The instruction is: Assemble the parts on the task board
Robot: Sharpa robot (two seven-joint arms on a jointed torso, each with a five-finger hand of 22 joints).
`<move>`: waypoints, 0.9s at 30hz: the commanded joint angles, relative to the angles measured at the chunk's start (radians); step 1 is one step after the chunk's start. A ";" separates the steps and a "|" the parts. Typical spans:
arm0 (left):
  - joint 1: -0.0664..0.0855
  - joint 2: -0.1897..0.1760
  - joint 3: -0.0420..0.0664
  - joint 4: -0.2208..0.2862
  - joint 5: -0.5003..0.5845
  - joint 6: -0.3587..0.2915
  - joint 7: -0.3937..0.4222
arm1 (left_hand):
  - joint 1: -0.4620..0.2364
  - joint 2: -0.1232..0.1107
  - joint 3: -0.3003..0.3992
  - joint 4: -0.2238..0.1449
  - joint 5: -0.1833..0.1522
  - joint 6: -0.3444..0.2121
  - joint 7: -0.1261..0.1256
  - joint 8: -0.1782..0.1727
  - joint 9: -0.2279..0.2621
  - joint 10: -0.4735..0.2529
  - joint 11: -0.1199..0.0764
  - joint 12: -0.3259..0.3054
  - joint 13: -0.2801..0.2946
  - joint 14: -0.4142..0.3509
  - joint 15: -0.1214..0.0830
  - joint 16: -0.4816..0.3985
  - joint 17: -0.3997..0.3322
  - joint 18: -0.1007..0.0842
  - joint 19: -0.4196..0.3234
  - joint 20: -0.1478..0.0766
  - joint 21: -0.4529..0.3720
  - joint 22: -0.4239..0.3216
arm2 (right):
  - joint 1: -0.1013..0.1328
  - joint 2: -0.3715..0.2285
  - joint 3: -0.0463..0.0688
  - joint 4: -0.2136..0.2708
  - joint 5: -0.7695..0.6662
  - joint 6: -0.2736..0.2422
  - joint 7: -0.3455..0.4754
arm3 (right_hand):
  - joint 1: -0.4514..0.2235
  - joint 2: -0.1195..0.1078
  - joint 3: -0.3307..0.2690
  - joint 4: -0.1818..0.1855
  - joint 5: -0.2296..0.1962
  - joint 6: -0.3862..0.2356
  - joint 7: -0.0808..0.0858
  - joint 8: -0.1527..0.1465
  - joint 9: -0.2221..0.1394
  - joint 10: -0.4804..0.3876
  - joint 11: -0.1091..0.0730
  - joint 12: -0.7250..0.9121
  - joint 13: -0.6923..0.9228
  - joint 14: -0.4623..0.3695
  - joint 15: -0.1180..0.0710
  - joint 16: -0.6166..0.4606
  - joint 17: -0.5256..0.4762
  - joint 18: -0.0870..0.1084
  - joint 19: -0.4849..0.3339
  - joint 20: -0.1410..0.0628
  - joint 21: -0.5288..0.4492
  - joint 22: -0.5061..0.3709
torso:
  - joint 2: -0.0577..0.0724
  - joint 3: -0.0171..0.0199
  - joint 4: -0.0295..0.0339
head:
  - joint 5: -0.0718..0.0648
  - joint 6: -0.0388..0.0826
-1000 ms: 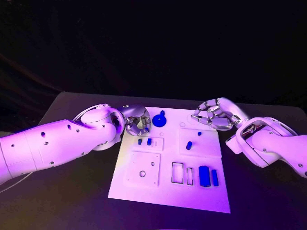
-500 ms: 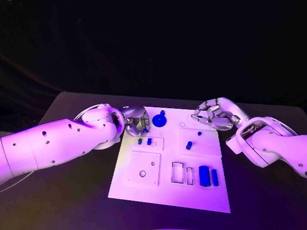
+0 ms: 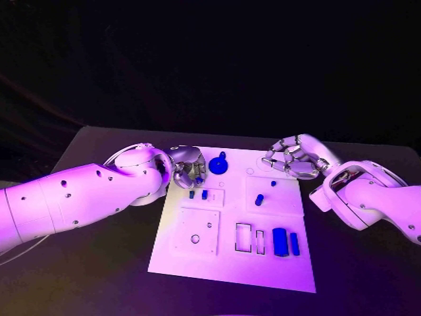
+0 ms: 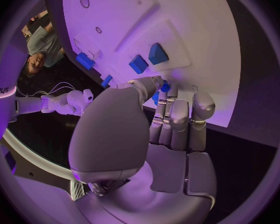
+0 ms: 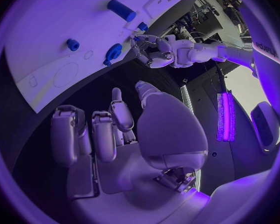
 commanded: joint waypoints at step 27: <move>-0.003 0.014 -0.002 0.005 0.021 -0.007 0.022 | 0.007 0.023 0.003 -0.022 -0.004 0.024 0.000 -0.006 0.000 0.028 -0.006 -0.006 0.003 0.021 -0.002 0.017 0.013 -0.027 0.035 -0.005 0.023 0.030 | -0.004 0.000 0.000 0.000 -0.007 0.006 0.008 | -0.009 -0.003 -0.001 0.000 0.005 -0.004 0.000 0.003 0.001 -0.003 -0.001 0.000 -0.001 0.067 -0.006 -0.007 0.121 0.007 0.000 -0.004 -0.006 0.159 | -0.002 0.0004 0.0003 | -0.002 0.000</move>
